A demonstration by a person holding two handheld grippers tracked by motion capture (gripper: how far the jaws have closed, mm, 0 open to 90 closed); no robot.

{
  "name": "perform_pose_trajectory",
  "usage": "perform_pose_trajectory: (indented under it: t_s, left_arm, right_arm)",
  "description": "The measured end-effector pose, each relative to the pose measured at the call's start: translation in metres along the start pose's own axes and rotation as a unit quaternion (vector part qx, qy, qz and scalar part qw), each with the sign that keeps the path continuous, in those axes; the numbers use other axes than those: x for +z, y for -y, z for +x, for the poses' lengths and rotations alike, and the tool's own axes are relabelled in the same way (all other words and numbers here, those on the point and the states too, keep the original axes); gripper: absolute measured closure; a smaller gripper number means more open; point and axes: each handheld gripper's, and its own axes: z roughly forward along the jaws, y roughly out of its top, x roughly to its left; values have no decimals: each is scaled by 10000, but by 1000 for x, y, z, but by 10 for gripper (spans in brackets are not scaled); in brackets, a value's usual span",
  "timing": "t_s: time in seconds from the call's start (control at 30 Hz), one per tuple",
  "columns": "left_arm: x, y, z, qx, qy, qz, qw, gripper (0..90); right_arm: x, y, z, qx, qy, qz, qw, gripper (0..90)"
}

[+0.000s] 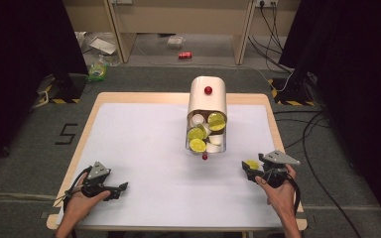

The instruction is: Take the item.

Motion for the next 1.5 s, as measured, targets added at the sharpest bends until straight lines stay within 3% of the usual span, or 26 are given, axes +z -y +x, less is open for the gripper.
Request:
perform_pose_trajectory:
  t_s: [0.57, 1.5]
  left_arm:
    - [0, 0, 0, -2, 3, -4, 10000, 115]
    - [0, 0, 0, -6, 10, -4, 10000, 115]
  right_arm:
    - [-6, -10, 15, -126, -186, -229, 9995, 286]
    - [-11, -23, 35, -324, -431, -385, 9978, 287]
